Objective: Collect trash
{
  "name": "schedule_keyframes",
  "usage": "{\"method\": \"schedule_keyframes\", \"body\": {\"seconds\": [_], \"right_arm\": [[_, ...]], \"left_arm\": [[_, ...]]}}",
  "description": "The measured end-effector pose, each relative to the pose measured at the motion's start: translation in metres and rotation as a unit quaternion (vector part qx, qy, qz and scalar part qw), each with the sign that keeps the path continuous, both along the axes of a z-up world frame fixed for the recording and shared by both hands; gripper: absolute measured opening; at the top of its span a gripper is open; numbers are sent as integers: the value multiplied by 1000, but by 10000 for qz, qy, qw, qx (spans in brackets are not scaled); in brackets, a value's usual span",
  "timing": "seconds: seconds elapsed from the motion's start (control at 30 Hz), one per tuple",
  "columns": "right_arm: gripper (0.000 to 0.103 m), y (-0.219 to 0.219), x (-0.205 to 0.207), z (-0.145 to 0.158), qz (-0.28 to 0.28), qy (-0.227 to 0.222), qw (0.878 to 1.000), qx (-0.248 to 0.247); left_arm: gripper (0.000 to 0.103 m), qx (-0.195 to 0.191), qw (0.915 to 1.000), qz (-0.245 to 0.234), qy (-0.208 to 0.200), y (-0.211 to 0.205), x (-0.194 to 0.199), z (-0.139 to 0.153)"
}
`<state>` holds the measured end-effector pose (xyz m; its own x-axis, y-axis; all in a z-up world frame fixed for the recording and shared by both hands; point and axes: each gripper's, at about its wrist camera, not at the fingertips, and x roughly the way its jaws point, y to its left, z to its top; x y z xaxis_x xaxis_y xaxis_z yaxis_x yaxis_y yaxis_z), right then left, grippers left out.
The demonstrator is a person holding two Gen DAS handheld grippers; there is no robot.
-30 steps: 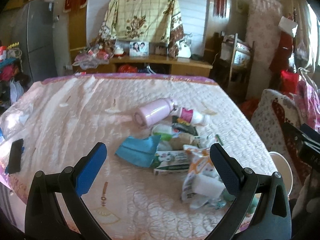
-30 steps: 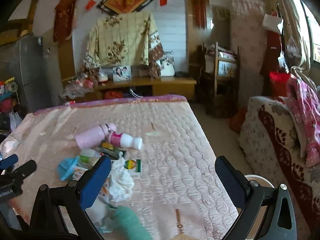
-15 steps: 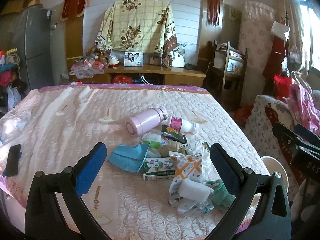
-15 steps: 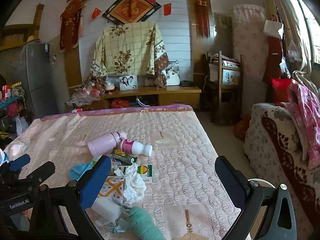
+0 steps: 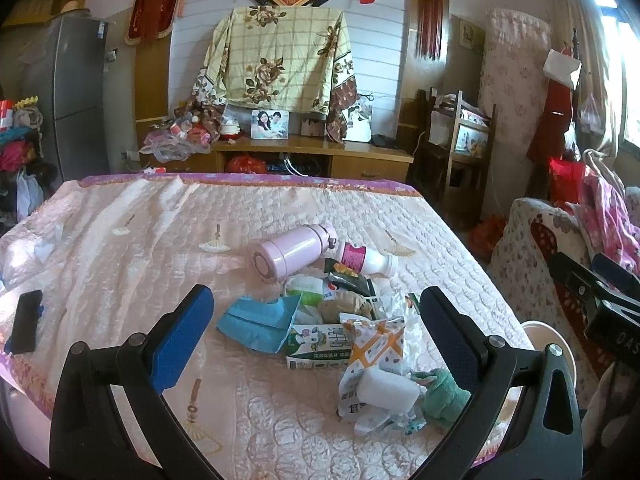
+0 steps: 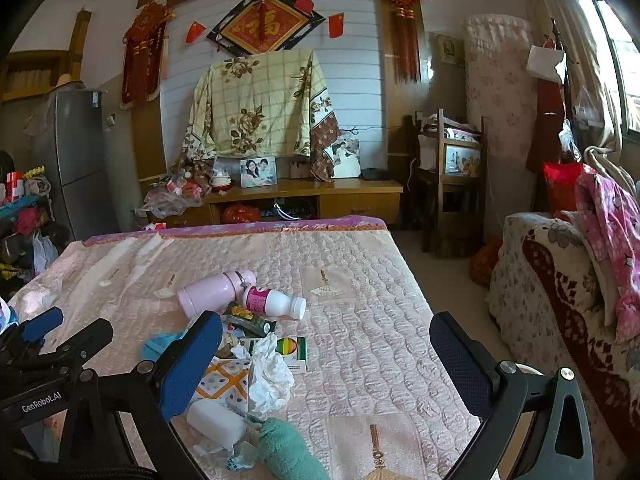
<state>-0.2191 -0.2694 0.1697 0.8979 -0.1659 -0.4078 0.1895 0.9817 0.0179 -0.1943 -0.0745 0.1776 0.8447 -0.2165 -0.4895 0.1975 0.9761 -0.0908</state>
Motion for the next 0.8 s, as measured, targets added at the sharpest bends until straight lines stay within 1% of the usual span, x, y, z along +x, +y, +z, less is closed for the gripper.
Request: {"method": "schedule_keyframes", "body": {"seconds": [0.8], "right_arm": [[103, -4, 0, 2, -9, 14, 10000, -1]], "left_arm": [[102, -30, 10000, 10, -34, 0, 5, 9]]}}
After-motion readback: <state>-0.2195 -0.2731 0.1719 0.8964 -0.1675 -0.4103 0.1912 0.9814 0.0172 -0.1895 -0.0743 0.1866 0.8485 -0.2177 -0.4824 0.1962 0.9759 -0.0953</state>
